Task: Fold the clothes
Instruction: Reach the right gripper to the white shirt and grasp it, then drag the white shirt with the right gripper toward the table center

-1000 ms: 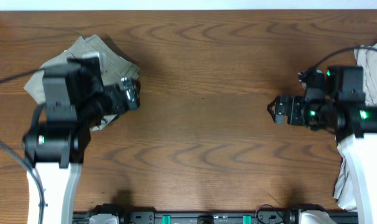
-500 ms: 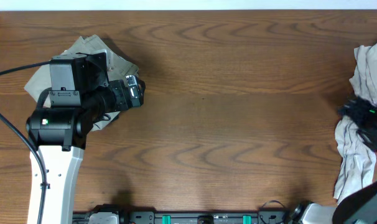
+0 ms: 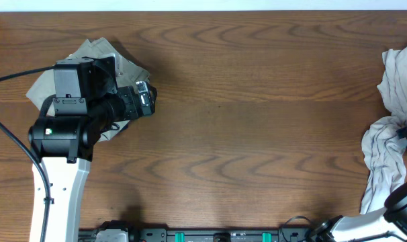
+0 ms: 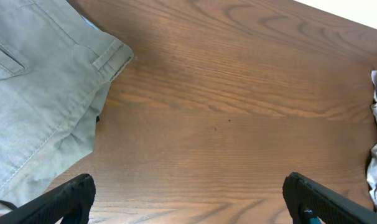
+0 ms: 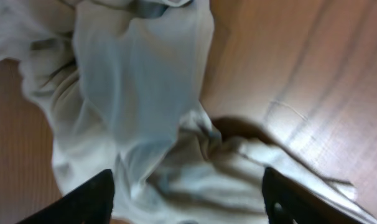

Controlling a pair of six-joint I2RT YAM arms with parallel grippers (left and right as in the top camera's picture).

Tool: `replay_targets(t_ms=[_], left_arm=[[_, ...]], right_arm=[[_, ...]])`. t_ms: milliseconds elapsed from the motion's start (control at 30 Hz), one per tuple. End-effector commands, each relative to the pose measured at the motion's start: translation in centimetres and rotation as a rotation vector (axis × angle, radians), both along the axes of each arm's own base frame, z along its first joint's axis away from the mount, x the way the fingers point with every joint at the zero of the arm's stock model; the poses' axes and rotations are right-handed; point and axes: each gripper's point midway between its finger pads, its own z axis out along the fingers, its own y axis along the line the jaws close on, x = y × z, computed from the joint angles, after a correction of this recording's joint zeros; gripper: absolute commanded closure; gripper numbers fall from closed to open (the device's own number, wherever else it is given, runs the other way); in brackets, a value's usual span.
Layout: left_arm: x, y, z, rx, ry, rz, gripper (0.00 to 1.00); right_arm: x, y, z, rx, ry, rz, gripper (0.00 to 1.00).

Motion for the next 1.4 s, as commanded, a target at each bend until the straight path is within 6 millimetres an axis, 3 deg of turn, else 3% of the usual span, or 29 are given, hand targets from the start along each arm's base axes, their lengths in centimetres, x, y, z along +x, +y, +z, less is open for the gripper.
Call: replay_targets(t_ms=[0, 100, 233, 267, 333, 400, 600, 733, 867, 1033, 1133, 1233, 1367], left_arm=[[0.1, -0.1, 0.9, -0.005, -0.027, -0.014, 0.02], [0.1, -0.1, 0.9, -0.005, -0.027, -0.013, 0.02], [0.1, -0.1, 0.9, -0.005, -0.027, -0.013, 0.02], [0.1, -0.1, 0.9, -0.005, -0.027, -0.013, 0.02], [0.1, -0.1, 0.9, -0.005, -0.026, -0.013, 0.02], [0.1, -0.1, 0.9, -0.005, -0.027, -0.013, 0.02], [0.1, -0.1, 1.0, -0.005, -0.029, -0.014, 0.02], [0.3, -0.1, 1.1, -0.001, -0.041, -0.017, 0.02], [0.7, -0.2, 1.6, -0.002, -0.067, -0.017, 0.02], [1.0, -0.2, 1.9, -0.002, -0.084, -0.017, 0.02], [1.0, -0.2, 1.8, -0.002, -0.082, -0.017, 0.02], [1.0, -0.2, 1.8, -0.002, -0.082, -0.017, 0.02], [1.0, -0.2, 1.8, -0.002, -0.081, -0.017, 0.02]], right_arm=[[0.4, -0.5, -1.4, 0.025, 0.003, -0.019, 0.33], [1.0, -0.3, -2.8, 0.055, -0.01, -0.013, 0.5], [2.9, 0.3, -2.8, 0.104, -0.103, 0.024, 0.91], [3.4, 0.6, -2.5, 0.117, -0.134, 0.04, 0.97], [4.5, 1.2, -1.3, 0.14, -0.205, 0.075, 0.99], [6.0, 2.4, 0.9, 0.174, -0.316, 0.12, 0.99], [9.6, 8.0, 12.6, 0.196, -0.702, 0.359, 0.99], [10.2, 13.1, 18.9, 0.15, -0.836, 0.525, 0.99], [11.2, 19.2, 23.3, 0.118, -0.945, 0.719, 0.99], [12.5, 29.7, 30.3, 0.185, -1.217, 1.068, 0.99], [12.4, 35.2, 33.8, 0.265, -1.355, 1.189, 0.99], [11.6, 39.8, 36.1, 0.265, -1.461, 1.312, 0.99], [11.2, 43.5, 36.5, 0.272, -1.474, 1.324, 0.99]])
